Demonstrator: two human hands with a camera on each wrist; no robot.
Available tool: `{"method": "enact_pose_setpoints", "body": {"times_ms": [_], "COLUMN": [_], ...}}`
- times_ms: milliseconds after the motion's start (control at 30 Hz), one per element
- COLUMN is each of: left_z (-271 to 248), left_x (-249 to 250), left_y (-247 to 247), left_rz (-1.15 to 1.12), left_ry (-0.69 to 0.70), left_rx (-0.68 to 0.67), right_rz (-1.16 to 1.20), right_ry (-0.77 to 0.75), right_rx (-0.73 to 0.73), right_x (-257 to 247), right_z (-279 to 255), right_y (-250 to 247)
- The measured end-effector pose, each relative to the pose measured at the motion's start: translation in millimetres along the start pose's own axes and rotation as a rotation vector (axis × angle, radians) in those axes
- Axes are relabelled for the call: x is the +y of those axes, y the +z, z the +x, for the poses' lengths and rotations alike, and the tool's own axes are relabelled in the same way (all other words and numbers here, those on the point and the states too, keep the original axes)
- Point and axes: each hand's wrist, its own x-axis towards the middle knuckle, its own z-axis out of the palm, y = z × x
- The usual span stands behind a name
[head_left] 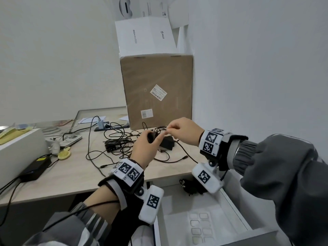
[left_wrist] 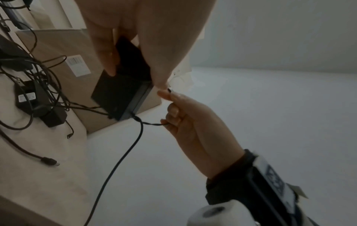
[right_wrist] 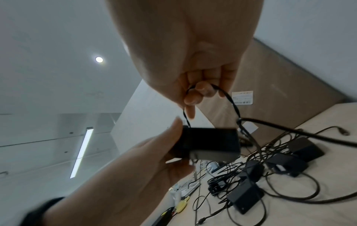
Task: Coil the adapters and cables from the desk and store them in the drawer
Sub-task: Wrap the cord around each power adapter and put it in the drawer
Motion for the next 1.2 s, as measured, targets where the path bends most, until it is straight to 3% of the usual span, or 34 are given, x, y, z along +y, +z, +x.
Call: {"method": "enact_pose_setpoints", "body": {"times_ms": [167, 367, 567, 700, 867, 1067, 1200], "left_z": [13.5, 15.6, 24.7, 43.6, 86.7, 146.2, 186.6], "left_x": [0.0, 1.2, 10.1, 40.0, 73.3, 101.0, 134.2], "left_y": [0.3, -2.1, -3.9, -15.4, -26.0, -44.8, -60.5], "left_rz": [-0.534, -0.898, -0.993, -1.009, -0.988, -0.988, -0.975], "left_ry": [-0.186, -0.288, -0.328, -0.239, -0.169, -0.162, -0.059], "left_rx": [0.107, 0.026, 0.013, 0.031, 0.098, 0.145, 0.151], "right_rz": [-0.019, 0.075, -0.02, -0.094, -0.16, -0.081, -0.055], "right_ry": [-0.039, -0.104, -0.14, -0.152, -0.19, -0.182, -0.168], "right_rx": [-0.003, -0.042, -0.044, 0.114, 0.274, 0.251, 0.281], "right_x": [-11.0, -9.1, 0.0, 5.6, 1.1, -9.0, -13.6], "right_z": [-5.4, -7.6, -2.3, 16.5, 65.7, 122.6, 166.1], "right_y": [15.6, 24.7, 22.2, 8.2, -26.7, -63.6, -88.5]}}
